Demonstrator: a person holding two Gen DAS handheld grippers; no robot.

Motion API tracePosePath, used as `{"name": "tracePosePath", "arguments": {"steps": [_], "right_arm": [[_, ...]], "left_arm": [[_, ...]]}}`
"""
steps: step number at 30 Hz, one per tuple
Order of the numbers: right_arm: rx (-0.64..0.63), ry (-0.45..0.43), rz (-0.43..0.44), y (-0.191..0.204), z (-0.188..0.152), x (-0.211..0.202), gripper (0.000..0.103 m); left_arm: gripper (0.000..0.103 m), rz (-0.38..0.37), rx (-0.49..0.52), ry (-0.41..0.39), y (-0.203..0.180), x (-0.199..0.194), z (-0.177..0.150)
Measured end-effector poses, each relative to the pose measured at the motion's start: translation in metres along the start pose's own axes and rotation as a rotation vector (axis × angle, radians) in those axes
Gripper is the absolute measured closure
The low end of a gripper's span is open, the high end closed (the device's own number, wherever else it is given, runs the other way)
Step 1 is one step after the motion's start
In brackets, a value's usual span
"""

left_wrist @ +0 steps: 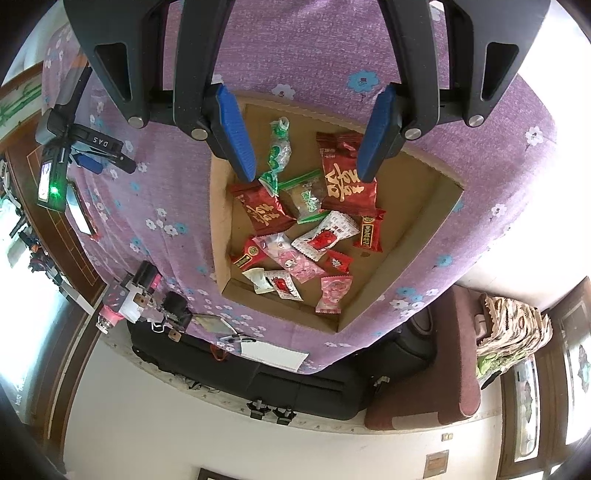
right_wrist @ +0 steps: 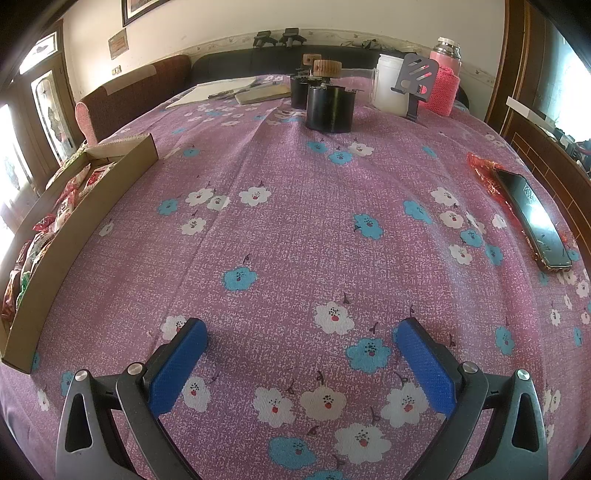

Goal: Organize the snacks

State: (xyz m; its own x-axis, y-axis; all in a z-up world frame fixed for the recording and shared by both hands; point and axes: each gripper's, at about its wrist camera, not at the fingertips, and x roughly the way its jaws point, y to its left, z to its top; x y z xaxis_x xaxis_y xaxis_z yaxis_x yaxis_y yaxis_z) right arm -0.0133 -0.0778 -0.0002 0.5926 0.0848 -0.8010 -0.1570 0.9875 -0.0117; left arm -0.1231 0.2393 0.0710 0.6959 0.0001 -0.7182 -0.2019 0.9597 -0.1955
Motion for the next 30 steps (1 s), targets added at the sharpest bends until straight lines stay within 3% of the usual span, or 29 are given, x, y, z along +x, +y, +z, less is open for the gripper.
{"name": "tracePosePath", "arguments": {"steps": [30], "right_arm": [[0.000,0.001,0.001,0.000,0.000,0.000,0.000]], "left_arm": [[0.047,0.024,-0.037,0.027,0.027,0.003,-0.010]]}}
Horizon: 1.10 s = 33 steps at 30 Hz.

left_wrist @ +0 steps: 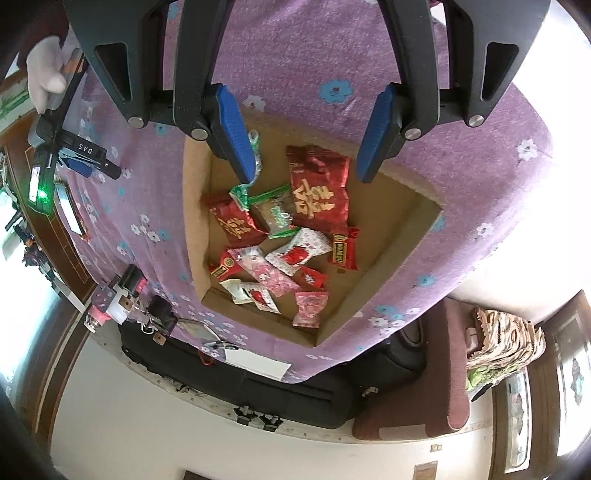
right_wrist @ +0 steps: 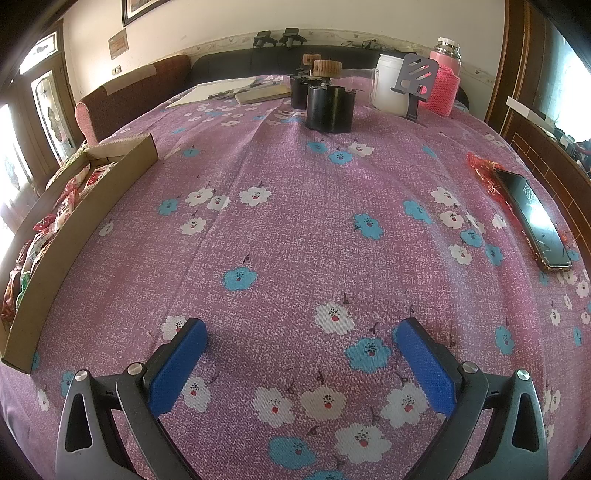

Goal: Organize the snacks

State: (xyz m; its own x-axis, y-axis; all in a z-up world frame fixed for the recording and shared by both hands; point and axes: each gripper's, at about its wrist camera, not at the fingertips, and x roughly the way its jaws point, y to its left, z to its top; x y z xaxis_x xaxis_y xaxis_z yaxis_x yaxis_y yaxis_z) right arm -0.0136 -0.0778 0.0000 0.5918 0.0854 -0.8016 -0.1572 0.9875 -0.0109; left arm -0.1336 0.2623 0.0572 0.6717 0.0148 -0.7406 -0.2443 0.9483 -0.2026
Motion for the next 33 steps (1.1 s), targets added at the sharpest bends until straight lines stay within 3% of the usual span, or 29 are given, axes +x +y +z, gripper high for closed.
{"name": "tracePosePath", "arguments": {"steps": [7,16,19,27,33], "right_arm": [[0.002,0.002,0.001,0.000,0.000,0.000,0.000],[0.026,0.096,-0.018,0.004,-0.003,-0.005,0.001],[0.006,0.087,-0.033,0.014,-0.005,-0.016,0.008],[-0.157,-0.196,-0.002,0.087,-0.005,-0.109,0.007],[-0.237,-0.312,0.045,0.138,-0.018,-0.143,0.007]], "left_arm": [[0.047,0.015,-0.028,0.014,0.014,0.005,-0.003],[0.047,0.049,-0.015,-0.014,0.018,0.002,-0.003],[0.047,0.080,-0.001,-0.029,0.019,-0.002,-0.004],[0.047,0.098,-0.001,-0.037,0.021,-0.007,-0.008],[0.047,0.121,0.008,-0.056,0.023,-0.016,-0.011]]}}
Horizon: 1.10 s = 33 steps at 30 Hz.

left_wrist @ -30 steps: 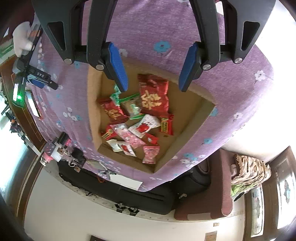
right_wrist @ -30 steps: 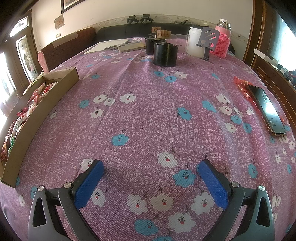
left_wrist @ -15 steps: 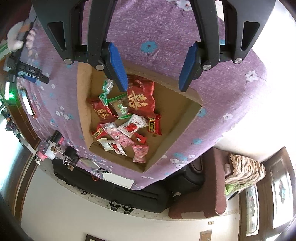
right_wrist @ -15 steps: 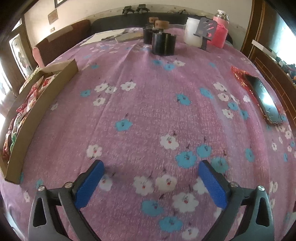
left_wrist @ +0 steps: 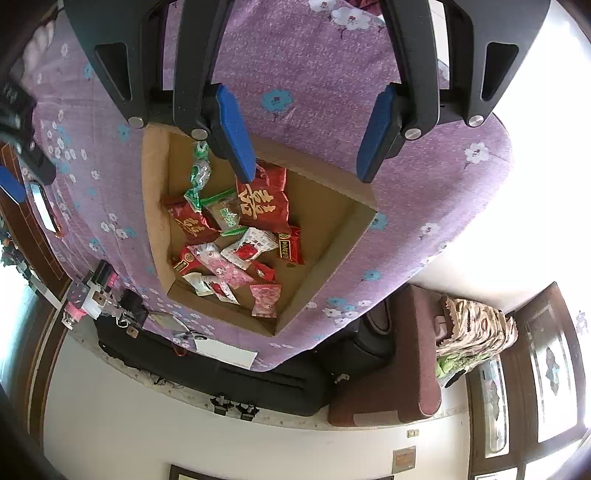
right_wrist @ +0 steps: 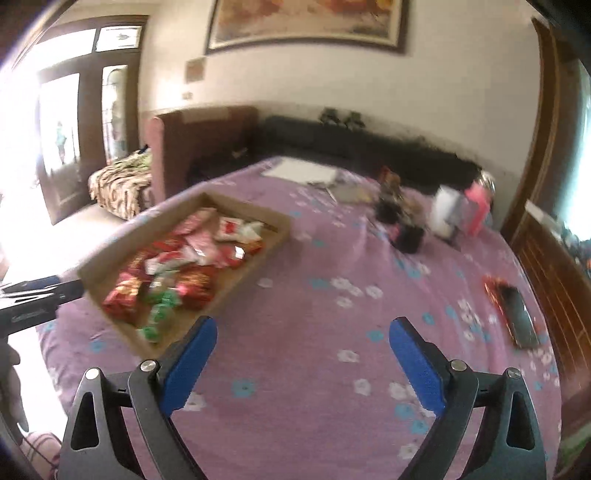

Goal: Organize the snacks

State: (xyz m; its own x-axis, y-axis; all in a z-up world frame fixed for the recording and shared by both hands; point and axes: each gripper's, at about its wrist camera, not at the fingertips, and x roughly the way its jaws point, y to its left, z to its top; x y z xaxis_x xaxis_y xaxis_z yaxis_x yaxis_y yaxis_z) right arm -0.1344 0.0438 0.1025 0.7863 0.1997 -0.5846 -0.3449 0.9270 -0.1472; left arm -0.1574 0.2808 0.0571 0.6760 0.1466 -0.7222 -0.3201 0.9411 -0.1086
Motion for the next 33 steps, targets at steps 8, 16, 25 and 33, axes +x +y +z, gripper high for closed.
{"name": "tracePosePath", "arguments": {"steps": [8,16,25,33], "right_arm": [[-0.035,-0.016,0.038,0.037,-0.008,-0.012,0.007],[0.094,-0.168,0.092,0.016,-0.002,-0.041,0.001],[0.106,-0.003,0.150,0.023,-0.011,-0.007,0.000],[0.102,-0.360,0.085,0.006,0.038,-0.078,0.000]], "left_arm": [[0.047,0.002,0.000,-0.005,0.003,-0.004,-0.003],[0.047,0.017,-0.019,-0.070,0.008,-0.017,-0.002],[0.021,0.105,-0.037,-0.327,0.015,-0.065,0.002],[0.004,0.152,-0.046,-0.565,0.014,-0.115,0.009]]}}
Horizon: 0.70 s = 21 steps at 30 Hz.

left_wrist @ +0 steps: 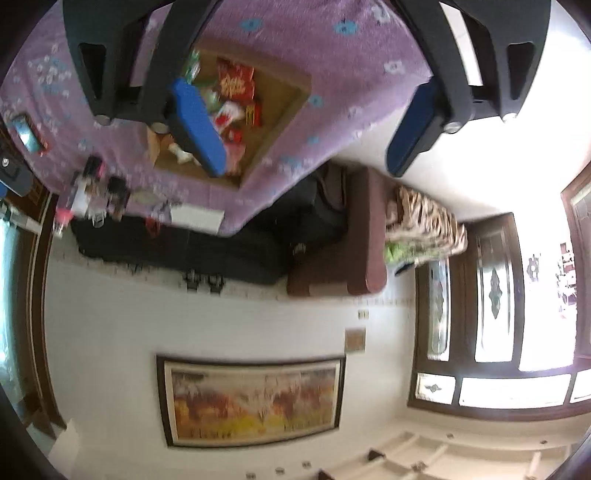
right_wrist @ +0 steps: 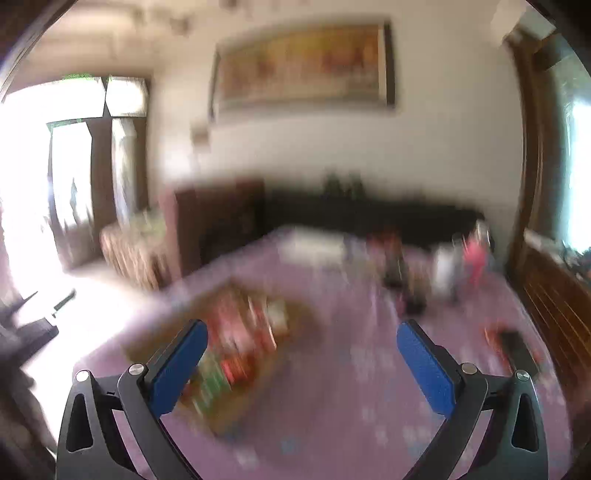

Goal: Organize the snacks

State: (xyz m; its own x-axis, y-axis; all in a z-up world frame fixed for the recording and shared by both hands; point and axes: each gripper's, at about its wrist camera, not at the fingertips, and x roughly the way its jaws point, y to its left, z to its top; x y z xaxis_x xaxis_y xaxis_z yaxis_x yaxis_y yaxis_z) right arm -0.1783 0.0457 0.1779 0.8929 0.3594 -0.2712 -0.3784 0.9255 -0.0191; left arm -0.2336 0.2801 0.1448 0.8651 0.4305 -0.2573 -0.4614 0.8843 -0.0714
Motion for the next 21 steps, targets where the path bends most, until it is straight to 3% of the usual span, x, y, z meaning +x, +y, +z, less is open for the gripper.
{"name": "tracePosePath", "arguments": {"steps": [1,2,4,5,6,8,10,13,15,21], "right_arm": [[0.016,-0.035,0.041,-0.002,-0.002,-0.004,0.000],[0.040,-0.001,0.092,-0.005,-0.011,0.003,0.000],[0.025,0.225,0.090,0.001,-0.030,0.037,0.002],[0.026,0.344,0.074,0.002,-0.051,0.058,0.007],[0.033,0.380,0.060,0.001,-0.065,0.065,0.009],[0.044,0.411,0.057,-0.001,-0.080,0.071,0.009],[0.059,0.425,0.056,-0.005,-0.089,0.072,0.009],[0.089,0.426,0.045,-0.019,-0.098,0.071,0.008],[0.127,0.431,0.033,-0.027,-0.100,0.071,0.008],[0.238,0.438,-0.002,-0.058,-0.108,0.063,0.008]], "left_arm": [[0.000,0.003,-0.003,-0.029,0.000,-0.004,0.003],[0.000,-0.001,-0.004,-0.052,0.000,-0.006,0.004],[0.000,-0.059,0.009,-0.052,-0.003,-0.004,0.004],[0.000,-0.100,0.025,-0.005,-0.006,0.005,0.004],[0.000,-0.108,0.050,0.072,-0.010,0.019,0.003],[0.000,-0.089,0.087,0.214,-0.017,0.049,-0.002],[0.000,-0.125,0.068,0.335,-0.016,0.078,-0.006],[0.000,-0.146,0.051,0.451,-0.024,0.112,-0.009],[0.000,-0.156,0.102,0.496,-0.044,0.128,-0.015],[0.000,-0.046,0.432,0.517,-0.126,0.167,-0.044]]}}
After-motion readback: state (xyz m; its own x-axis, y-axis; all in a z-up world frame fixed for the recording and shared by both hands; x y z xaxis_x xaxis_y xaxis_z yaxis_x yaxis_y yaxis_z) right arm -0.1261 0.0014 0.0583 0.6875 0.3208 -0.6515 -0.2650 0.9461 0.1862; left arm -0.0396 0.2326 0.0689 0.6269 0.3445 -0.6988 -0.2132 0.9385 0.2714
